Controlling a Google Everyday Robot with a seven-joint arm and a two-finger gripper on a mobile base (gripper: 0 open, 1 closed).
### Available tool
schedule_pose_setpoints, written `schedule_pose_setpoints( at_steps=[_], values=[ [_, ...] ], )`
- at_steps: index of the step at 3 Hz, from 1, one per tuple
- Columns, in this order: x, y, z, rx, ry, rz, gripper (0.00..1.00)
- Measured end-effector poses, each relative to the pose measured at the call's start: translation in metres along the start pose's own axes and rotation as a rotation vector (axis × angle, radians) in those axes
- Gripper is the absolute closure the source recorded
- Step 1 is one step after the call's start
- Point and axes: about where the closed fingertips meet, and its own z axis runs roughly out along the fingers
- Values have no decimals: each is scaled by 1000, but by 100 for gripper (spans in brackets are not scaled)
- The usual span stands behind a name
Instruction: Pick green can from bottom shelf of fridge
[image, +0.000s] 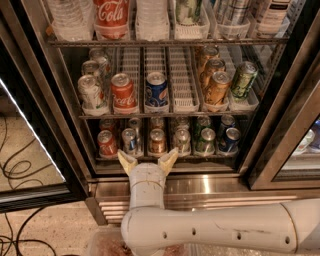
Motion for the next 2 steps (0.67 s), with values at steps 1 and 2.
schedule_pose_setpoints(
  at_steps=[1, 2],
  values=[
    [0, 0, 0, 1, 0, 0, 0],
    [3, -10, 6, 75, 11, -7, 0]
  ],
)
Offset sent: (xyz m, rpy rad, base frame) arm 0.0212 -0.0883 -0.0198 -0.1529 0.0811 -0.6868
